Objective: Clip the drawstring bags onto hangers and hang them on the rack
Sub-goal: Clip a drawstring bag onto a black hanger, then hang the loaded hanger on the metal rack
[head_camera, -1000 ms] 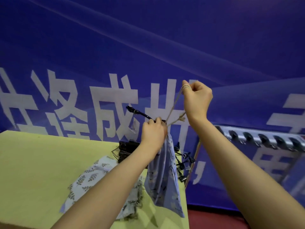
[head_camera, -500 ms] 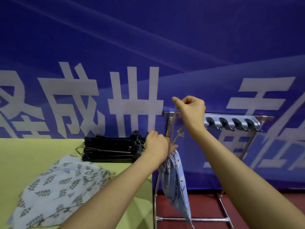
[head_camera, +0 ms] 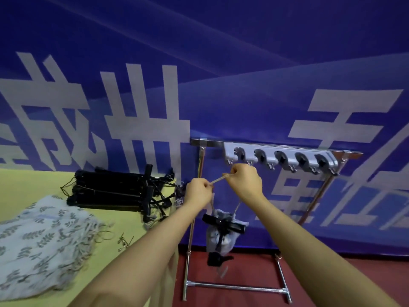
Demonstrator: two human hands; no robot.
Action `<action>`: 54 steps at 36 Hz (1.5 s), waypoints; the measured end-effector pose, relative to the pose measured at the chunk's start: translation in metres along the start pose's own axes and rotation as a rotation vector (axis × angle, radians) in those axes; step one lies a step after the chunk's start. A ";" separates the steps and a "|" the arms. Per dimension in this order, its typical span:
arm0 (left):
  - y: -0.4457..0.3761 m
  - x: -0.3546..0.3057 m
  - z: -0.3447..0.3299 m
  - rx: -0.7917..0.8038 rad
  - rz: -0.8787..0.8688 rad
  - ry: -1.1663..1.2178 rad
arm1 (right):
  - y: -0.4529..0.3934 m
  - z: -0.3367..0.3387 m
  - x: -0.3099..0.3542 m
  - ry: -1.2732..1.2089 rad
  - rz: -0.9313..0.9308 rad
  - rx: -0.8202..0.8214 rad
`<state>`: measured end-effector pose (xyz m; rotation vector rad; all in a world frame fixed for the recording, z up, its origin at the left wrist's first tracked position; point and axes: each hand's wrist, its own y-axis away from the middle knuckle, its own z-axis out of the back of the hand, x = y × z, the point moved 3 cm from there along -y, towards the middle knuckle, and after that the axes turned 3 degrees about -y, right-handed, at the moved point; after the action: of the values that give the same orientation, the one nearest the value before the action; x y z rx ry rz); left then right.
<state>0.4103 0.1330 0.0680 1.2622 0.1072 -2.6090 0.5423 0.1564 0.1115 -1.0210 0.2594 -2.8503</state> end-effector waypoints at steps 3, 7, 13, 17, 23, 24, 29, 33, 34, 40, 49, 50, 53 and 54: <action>-0.018 0.002 -0.014 0.014 0.044 0.113 | -0.012 -0.004 -0.021 -0.013 -0.013 0.069; -0.035 -0.010 -0.027 0.034 0.043 0.140 | -0.028 -0.007 -0.037 -0.204 -0.045 0.141; -0.065 -0.023 -0.040 0.022 0.071 0.242 | -0.060 -0.019 -0.059 -0.389 -0.054 0.163; -0.091 -0.021 -0.047 -0.037 0.083 0.307 | -0.083 -0.025 -0.067 -0.413 -0.001 0.083; -0.121 -0.018 -0.061 -0.099 0.137 0.345 | -0.117 -0.042 -0.077 -0.314 -0.003 -0.011; -0.126 -0.017 -0.064 -0.099 0.157 0.345 | -0.120 -0.046 -0.078 -0.274 -0.003 -0.005; -0.145 -0.004 -0.083 -0.020 0.254 0.325 | -0.122 -0.063 -0.092 -0.071 -0.060 0.035; -0.145 0.005 -0.096 0.073 0.231 0.270 | -0.114 -0.073 -0.100 -0.039 -0.082 0.049; -0.144 0.005 -0.098 0.084 0.219 0.259 | -0.114 -0.074 -0.101 -0.040 -0.084 0.054; -0.135 0.005 -0.097 0.128 0.133 0.077 | -0.110 -0.078 -0.103 -0.049 -0.141 0.126; -0.101 0.016 -0.061 0.082 0.095 -0.052 | -0.072 -0.081 -0.091 -0.092 -0.170 0.204; -0.097 0.018 -0.055 0.076 0.088 -0.057 | -0.068 -0.082 -0.085 -0.103 -0.159 0.216; -0.085 0.029 -0.036 0.054 0.089 -0.048 | -0.058 -0.088 -0.068 -0.149 -0.128 0.249; -0.081 0.033 -0.032 0.047 0.094 -0.042 | -0.056 -0.091 -0.064 -0.162 -0.125 0.258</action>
<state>0.3952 0.2114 0.0193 1.1963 -0.0201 -2.5696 0.5312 0.2321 0.0140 -1.2406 -0.1869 -2.7875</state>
